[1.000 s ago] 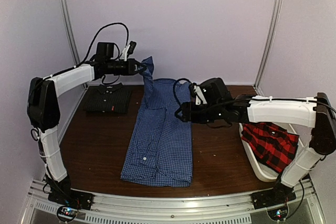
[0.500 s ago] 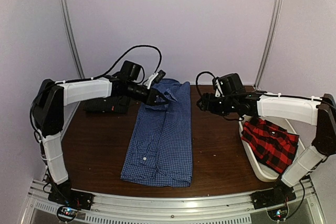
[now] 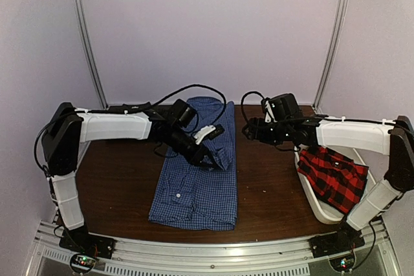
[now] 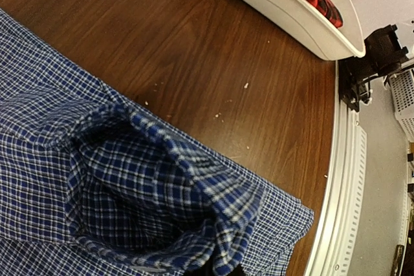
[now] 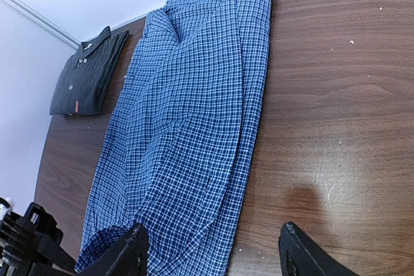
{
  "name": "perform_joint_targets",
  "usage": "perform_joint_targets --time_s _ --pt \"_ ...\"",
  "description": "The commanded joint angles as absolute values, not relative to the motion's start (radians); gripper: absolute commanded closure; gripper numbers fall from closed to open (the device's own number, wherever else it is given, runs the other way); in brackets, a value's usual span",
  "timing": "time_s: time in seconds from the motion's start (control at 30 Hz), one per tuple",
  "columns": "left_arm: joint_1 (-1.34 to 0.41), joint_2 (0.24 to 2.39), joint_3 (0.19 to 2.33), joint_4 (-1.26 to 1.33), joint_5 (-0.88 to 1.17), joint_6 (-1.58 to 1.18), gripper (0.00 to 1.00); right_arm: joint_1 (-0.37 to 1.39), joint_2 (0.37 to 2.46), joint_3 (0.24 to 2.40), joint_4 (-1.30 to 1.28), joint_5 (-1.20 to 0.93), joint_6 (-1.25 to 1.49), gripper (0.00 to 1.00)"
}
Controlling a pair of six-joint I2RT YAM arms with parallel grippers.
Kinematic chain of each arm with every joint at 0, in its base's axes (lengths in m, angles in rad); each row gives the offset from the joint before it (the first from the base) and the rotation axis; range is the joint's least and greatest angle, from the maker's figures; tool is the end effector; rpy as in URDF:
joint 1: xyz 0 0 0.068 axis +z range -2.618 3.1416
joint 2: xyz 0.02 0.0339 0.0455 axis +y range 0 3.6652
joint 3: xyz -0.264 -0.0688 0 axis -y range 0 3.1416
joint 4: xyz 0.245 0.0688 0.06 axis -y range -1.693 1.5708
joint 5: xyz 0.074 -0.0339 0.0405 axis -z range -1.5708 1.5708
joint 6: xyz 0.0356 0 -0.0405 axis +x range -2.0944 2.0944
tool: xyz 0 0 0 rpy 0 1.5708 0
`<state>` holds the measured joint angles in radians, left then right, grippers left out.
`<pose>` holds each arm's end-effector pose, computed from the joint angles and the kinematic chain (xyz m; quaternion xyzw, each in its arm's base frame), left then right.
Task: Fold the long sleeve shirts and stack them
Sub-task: Fold the sleeve of the rectangle-folded shirt.
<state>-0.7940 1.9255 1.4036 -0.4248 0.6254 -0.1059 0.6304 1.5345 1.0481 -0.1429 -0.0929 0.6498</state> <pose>0.2754 -0.3099 0.2075 0.3944 0.8206 -0.3907 0.1357 0.2756 0.2052 0.2514 -0.0124 0.8904 0.3038 0.3387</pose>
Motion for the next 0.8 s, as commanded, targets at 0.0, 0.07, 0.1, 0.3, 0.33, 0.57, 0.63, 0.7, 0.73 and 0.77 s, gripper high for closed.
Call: perform_joint_targets --time_s 0.0,0.07,0.1,0.3,0.33,0.57,0.63,0.7,0.73,0.77 --pt "-0.827 1.873 1.394 -0.461 0.586 -0.077 0.96 0.624 1.543 1.026 -0.109 -0.109 0.642 0.3" --pt "-0.839 1.865 1.382 -0.462 0.584 -0.082 0.97 0.624 1.545 1.022 -0.104 -0.117 0.645 0.3" --pt "-0.844 1.86 1.37 -0.463 0.583 -0.083 0.96 0.624 1.545 1.02 -0.1 -0.12 0.647 0.3" --pt "-0.851 1.843 1.312 -0.499 0.548 -0.077 0.97 0.624 1.545 1.01 -0.095 -0.13 0.647 0.3" --pt "-0.851 1.841 1.302 -0.5 0.548 -0.077 0.96 0.625 1.545 1.008 -0.095 -0.131 0.647 0.3" --pt "-0.864 1.837 1.273 -0.506 0.548 -0.087 0.94 0.624 1.544 0.994 -0.087 -0.138 0.655 0.29" --pt "-0.868 1.835 1.276 -0.515 0.548 -0.089 0.93 0.624 1.546 0.994 -0.088 -0.144 0.656 0.29" --pt "-0.87 1.834 1.279 -0.526 0.546 -0.088 0.92 0.624 1.544 0.993 -0.09 -0.143 0.656 0.29" --pt "-0.871 1.834 1.279 -0.528 0.54 -0.088 0.92 0.624 1.543 0.991 -0.089 -0.143 0.655 0.29" --pt "-0.871 1.833 1.28 -0.528 0.532 -0.09 0.92 0.624 1.543 0.99 -0.088 -0.143 0.654 0.29"
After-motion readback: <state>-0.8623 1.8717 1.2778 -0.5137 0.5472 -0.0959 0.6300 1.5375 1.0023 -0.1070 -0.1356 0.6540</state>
